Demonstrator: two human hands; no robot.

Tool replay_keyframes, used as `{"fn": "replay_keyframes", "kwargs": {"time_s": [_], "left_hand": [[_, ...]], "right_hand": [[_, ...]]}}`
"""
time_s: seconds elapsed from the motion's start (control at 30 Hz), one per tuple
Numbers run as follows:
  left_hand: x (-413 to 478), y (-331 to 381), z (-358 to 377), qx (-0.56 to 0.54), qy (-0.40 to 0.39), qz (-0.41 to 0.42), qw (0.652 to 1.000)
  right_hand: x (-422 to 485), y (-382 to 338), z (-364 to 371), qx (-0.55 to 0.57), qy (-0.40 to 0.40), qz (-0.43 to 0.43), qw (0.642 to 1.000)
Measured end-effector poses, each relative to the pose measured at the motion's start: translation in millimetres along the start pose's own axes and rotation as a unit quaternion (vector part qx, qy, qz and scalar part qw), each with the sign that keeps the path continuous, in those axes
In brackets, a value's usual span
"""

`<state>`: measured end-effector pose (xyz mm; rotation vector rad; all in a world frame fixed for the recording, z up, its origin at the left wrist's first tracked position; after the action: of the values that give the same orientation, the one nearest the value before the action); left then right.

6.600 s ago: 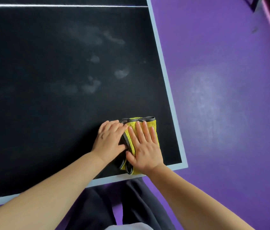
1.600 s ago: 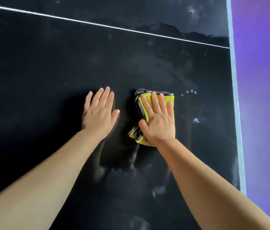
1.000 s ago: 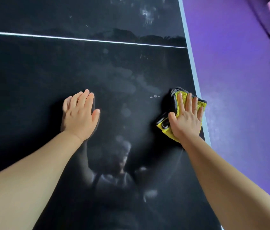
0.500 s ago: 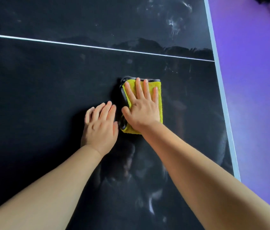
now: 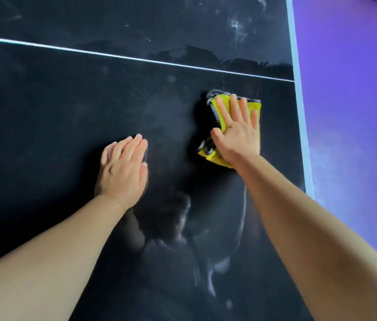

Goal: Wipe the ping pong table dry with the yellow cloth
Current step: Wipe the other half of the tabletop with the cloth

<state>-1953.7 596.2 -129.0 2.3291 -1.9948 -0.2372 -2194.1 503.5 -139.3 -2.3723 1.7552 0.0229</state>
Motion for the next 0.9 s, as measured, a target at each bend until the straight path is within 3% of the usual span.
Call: {"fn": "replay_keyframes", "kwargs": {"time_s": [0.23, 0.43, 0.57, 0.8, 0.9], "left_hand": [[1, 4, -1, 0.002, -0.001, -0.002, 1.0], [2, 2, 0, 0.008, -0.004, 0.005, 1.0], [3, 2, 1, 0.015, -0.009, 0.005, 1.0], [5, 0, 3, 0.023, 0.007, 0.016, 1.0], [6, -2, 5, 0.029, 0.014, 0.019, 0.999]], "right_hand": [[-26, 107, -21, 0.028, 0.008, 0.14, 0.99], [-13, 92, -19, 0.026, -0.002, 0.206, 0.978], [22, 31, -16, 0.014, -0.002, 0.141, 0.99], [105, -130, 4, 0.001, -0.016, -0.074, 0.997], [121, -154, 10, -0.001, -0.03, -0.116, 0.993]]}}
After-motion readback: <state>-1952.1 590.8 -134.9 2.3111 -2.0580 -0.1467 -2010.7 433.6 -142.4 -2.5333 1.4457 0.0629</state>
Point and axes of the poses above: each hand's wrist, its own x-axis towards the middle knuckle, its own z-axis out of the palm, y = z × x, the point moved 8 cm from there along x, towards the middle knuckle, and after that the axes turned 14 degrees about -z, right-handed, at the moved point
